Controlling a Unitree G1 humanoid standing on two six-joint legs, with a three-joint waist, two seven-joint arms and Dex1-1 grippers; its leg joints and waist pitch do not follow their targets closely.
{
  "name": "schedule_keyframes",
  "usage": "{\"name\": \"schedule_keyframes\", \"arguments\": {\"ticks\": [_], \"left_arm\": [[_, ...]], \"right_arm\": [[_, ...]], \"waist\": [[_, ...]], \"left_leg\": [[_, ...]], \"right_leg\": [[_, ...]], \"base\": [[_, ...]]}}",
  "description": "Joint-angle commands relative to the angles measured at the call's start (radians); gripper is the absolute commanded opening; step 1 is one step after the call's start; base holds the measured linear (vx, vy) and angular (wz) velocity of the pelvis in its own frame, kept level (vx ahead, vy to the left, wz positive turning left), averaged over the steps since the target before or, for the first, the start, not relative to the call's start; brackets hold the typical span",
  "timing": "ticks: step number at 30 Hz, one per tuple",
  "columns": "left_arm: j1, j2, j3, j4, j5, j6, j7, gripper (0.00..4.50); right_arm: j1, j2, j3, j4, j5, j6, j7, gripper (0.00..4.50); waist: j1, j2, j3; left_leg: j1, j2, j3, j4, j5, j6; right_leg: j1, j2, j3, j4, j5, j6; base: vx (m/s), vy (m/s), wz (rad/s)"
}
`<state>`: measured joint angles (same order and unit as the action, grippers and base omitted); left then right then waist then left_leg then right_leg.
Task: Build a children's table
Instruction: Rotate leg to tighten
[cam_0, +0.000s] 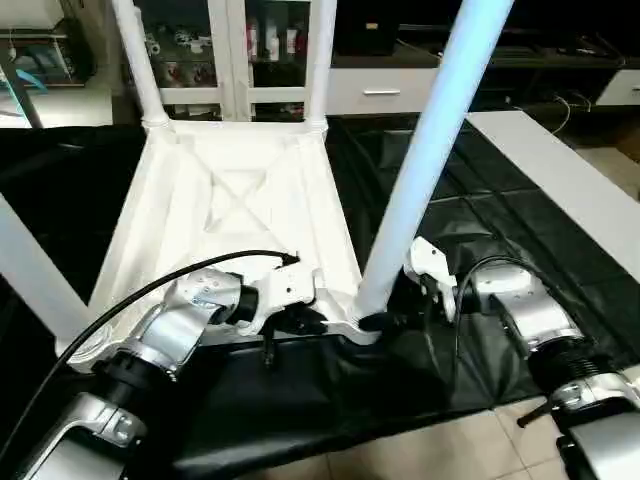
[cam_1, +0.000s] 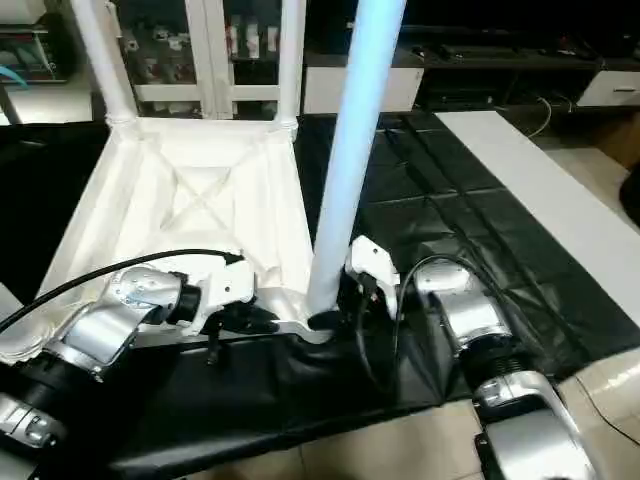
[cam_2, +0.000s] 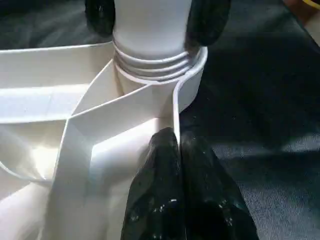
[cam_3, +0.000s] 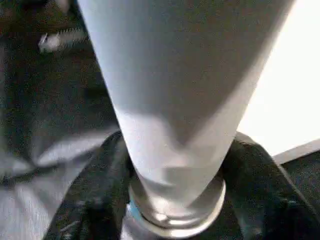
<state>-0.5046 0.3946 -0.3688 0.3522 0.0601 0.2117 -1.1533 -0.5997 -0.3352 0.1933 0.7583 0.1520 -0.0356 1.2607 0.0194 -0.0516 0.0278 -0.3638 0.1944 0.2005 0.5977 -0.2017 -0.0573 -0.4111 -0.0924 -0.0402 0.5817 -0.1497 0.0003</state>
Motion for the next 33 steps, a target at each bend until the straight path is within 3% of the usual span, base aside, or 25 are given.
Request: {"name": "schedule_keyframes", "arguments": {"ticks": [1,4,6,9,10,11,13,14,15,16,18,21,22,24,27,28,30,33], "left_arm": [[0.013,-0.076,-0.041,0.058,0.017,0.041,0.082,0.0],[-0.012,-0.116,-0.019,0.096,0.027,0.059,0.162,0.0],[-0.012,-0.116,-0.019,0.096,0.027,0.059,0.162,0.0],[-0.028,-0.145,-0.002,0.119,0.037,0.076,0.216,0.0],[-0.09,-0.225,0.041,0.199,0.059,0.113,0.389,0.0],[-0.149,-0.301,0.09,0.275,0.066,0.123,0.556,0.0],[-0.218,-0.385,0.145,0.369,0.076,0.114,0.76,0.0],[-0.219,-0.386,0.146,0.37,0.076,0.112,0.763,0.0],[-0.23,-0.399,0.154,0.389,0.079,0.092,0.804,0.0],[-0.238,-0.404,0.152,0.4,0.088,0.066,0.834,0.0],[-0.238,-0.404,0.152,0.4,0.088,0.066,0.834,0.0],[-0.236,-0.398,0.146,0.394,0.093,0.051,0.829,0.0],[-0.226,-0.385,0.139,0.382,0.097,0.045,0.81,0.0],[-0.217,-0.372,0.137,0.372,0.101,0.042,0.793,0.0],[-0.22,-0.355,0.137,0.405,0.118,0.021,0.783,0.0],[-0.223,-0.352,0.135,0.415,0.118,0.017,0.784,0.0],[-0.222,-0.346,0.13,0.42,0.117,0.01,0.783,0.0],[-0.2,-0.318,0.117,0.395,0.109,-0.005,0.736,0.0]], "right_arm": [[-0.013,0.042,-0.06,0.028,-0.003,0.042,-0.223,2.22],[-0.024,0.08,-0.079,0.049,-0.011,0.059,-0.334,2.16],[-0.024,0.08,-0.079,0.049,-0.011,0.059,-0.334,2.12],[-0.028,0.107,-0.095,0.054,-0.02,0.079,-0.415,2.09],[-0.054,0.172,-0.118,0.099,-0.049,0.088,-0.627,2.09],[-0.081,0.23,-0.139,0.145,-0.076,0.089,-0.837,2.09],[-0.116,0.304,-0.169,0.205,-0.091,0.069,-1.057,2.08],[-0.116,0.306,-0.169,0.206,-0.091,0.066,-1.06,2.07],[-0.125,0.325,-0.171,0.218,-0.097,0.035,-1.102,2.06],[-0.132,0.345,-0.175,0.227,-0.098,0.002,-1.144,2.05],[-0.132,0.345,-0.175,0.227,-0.098,0.002,-1.144,2.04],[-0.131,0.353,-0.185,0.226,-0.08,-0.009,-1.134,2.04],[-0.122,0.349,-0.191,0.209,-0.063,-0.019,-1.077,2.04],[-0.11,0.338,-0.196,0.188,-0.052,-0.023,-1.025,2.04],[-0.08,0.316,-0.235,0.119,0.013,-0.004,-0.87,2.04],[-0.073,0.311,-0.243,0.104,0.029,0.001,-0.856,2.56],[-0.063,0.303,-0.244,0.082,0.043,-0.002,-0.848,2.69],[-0.021,0.261,-0.247,-0.006,0.078,0.009,-0.799,2.78]], "waist": [[-0.012,0.009,-0.042],[-0.029,0.008,-0.041],[-0.04,0.007,-0.041],[-0.044,0.008,-0.039],[-0.047,0.004,-0.039],[-0.052,0.009,-0.039],[-0.055,0.008,-0.047],[-0.051,0.004,-0.051],[-0.052,0.002,-0.049],[-0.047,0.002,-0.051],[-0.04,0.0,-0.052],[-0.034,-0.001,-0.055],[-0.034,-0.007,-0.055],[-0.028,-0.002,-0.057],[-0.02,-0.005,-0.059],[-0.017,-0.005,-0.059],[-0.01,-0.004,-0.057],[-0.021,-0.001,-0.053]], "left_leg": [[0.015,0.038,-0.019,-0.087,-0.337,-0.004],[0.012,0.034,-0.03,-0.088,-0.395,-0.034],[0.006,0.033,-0.036,-0.089,-0.42,-0.028],[0.012,0.033,-0.031,-0.086,-0.435,-0.014],[0.011,0.033,-0.032,-0.085,-0.434,-0.018],[0.013,0.029,-0.033,-0.082,-0.422,-0.039],[0.012,0.025,-0.037,-0.082,-0.394,-0.055],[0.004,0.025,-0.037,-0.084,-0.369,-0.041],[-0.003,0.025,-0.035,-0.085,-0.36,-0.03],[0.001,0.025,-0.03,-0.081,-0.35,-0.015],[0.004,0.023,-0.02,-0.077,-0.322,0.019],[0.0,0.024,-0.015,-0.074,-0.258,0.058],[-0.002,0.024,-0.013,-0.072,-0.248,0.066],[-0.002,0.027,-0.012,-0.07,-0.2,0.089],[-0.004,0.028,-0.01,-0.066,-0.143,0.127],[-0.004,0.029,-0.01,-0.066,-0.13,0.131],[-0.002,0.029,-0.008,-0.067,-0.141,0.136],[-0.015,0.03,-0.02,-0.08,-0.209,0.098]], "right_leg": [[0.031,-0.039,0.025,-0.064,-0.352,-0.217],[0.029,-0.042,0.02,-0.074,-0.464,-0.171],[0.03,-0.045,0.017,-0.082,-0.513,-0.146],[0.016,-0.041,0.02,-0.089,-0.508,-0.149],[0.015,-0.04,0.019,-0.086,-0.515,-0.148],[0.01,-0.038,0.018,-0.082,-0.522,-0.147],[0.015,-0.041,0.015,-0.085,-0.526,-0.135],[0.024,-0.044,0.013,-0.086,-0.484,-0.13],[0.022,-0.044,0.014,-0.086,-0.459,-0.132],[0.02,-0.041,0.016,-0.085,-0.409,-0.138],[0.018,-0.039,0.02,-0.08,-0.339,-0.163],[0.025,-0.039,0.02,-0.07,-0.265,-0.187],[0.027,-0.039,0.02,-0.069,-0.255,-0.192],[0.03,-0.04,0.02,-0.062,-0.206,-0.211],[0.037,-0.04,0.02,-0.053,-0.142,-0.234],[0.038,-0.04,0.02,-0.052,-0.133,-0.238],[0.035,-0.04,0.02,-0.056,-0.151,-0.243],[0.043,-0.041,0.015,-0.064,-0.27,-0.187]], "base": [[0.0,0.0,0.0],[-0.034,0.003,-0.02],[-0.028,0.004,-0.04],[0.0,0.0,0.0],[0.0,0.0,0.0],[0.0,0.0,0.0],[-0.051,0.014,-0.06],[0.0,0.0,0.0],[0.0,0.0,0.0],[0.0,0.0,0.0],[0.026,-0.006,0.02],[0.052,-0.018,0.04],[0.051,-0.021,0.03],[0.0,0.0,0.0],[0.0,0.0,0.0],[0.0,0.0,0.0],[0.0,0.0,0.0],[0.0,0.0,0.0]]}}
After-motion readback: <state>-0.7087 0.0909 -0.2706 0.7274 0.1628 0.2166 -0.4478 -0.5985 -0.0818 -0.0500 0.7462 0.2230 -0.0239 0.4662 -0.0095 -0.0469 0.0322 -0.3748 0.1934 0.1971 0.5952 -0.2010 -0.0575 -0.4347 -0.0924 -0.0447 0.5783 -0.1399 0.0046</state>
